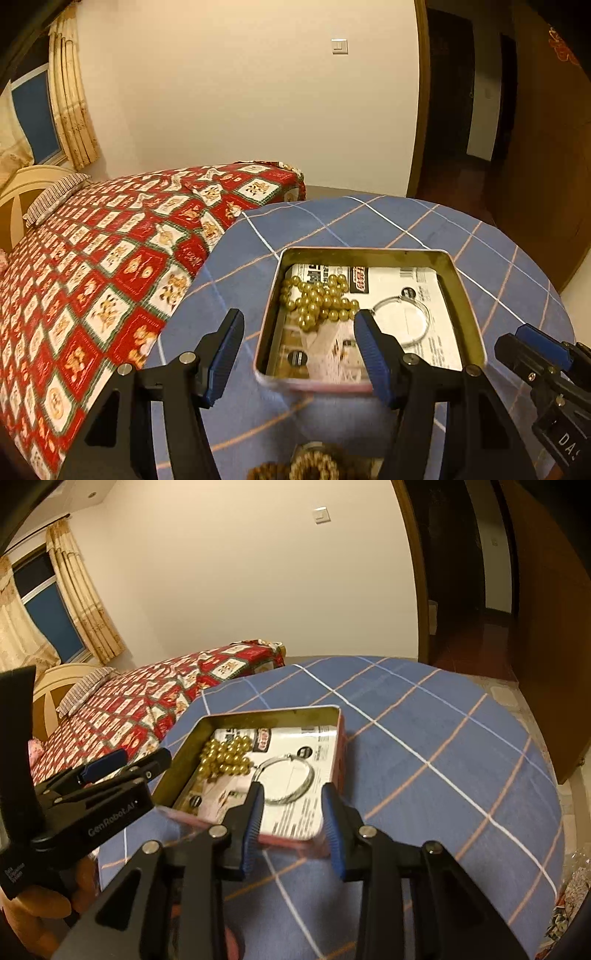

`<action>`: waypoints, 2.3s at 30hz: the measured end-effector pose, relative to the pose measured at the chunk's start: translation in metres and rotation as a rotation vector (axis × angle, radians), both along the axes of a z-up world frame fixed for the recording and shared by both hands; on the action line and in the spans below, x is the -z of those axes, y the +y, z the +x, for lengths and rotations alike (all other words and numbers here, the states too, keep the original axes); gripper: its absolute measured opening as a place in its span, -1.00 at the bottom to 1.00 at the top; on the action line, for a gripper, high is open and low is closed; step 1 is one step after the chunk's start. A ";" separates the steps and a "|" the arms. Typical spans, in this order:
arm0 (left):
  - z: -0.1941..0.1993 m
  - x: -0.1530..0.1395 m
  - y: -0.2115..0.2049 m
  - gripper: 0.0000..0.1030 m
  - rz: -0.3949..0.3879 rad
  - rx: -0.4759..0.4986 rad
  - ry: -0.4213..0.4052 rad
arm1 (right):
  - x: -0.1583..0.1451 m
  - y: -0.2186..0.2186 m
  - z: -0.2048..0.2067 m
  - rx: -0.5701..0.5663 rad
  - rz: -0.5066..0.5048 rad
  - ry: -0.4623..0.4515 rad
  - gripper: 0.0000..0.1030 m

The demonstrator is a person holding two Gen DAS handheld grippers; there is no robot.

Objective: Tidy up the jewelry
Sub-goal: 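Open the left tool releasing the gold beads while the right tool releases the silver bangle, then move both open tools back toward the jewelry pile, then grasp the pink bangle with the right tool while the left tool grasps the green jade bangle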

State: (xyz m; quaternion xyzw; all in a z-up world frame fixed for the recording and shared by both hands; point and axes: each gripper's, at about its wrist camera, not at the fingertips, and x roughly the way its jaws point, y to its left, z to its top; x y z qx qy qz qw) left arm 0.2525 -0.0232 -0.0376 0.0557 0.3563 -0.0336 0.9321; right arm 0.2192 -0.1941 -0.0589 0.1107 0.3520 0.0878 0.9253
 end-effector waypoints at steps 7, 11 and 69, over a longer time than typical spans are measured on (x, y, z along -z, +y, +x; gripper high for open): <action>-0.032 -0.007 0.000 0.21 0.011 -0.010 -0.025 | -0.001 0.004 -0.022 -0.011 0.004 -0.003 -0.28; -0.047 -0.008 -0.001 0.21 0.019 -0.010 -0.030 | -0.002 0.006 -0.034 -0.017 0.004 -0.011 -0.23; -0.129 0.050 0.070 0.21 -0.117 0.129 0.052 | 0.067 0.067 -0.059 -0.207 -0.141 0.135 -0.23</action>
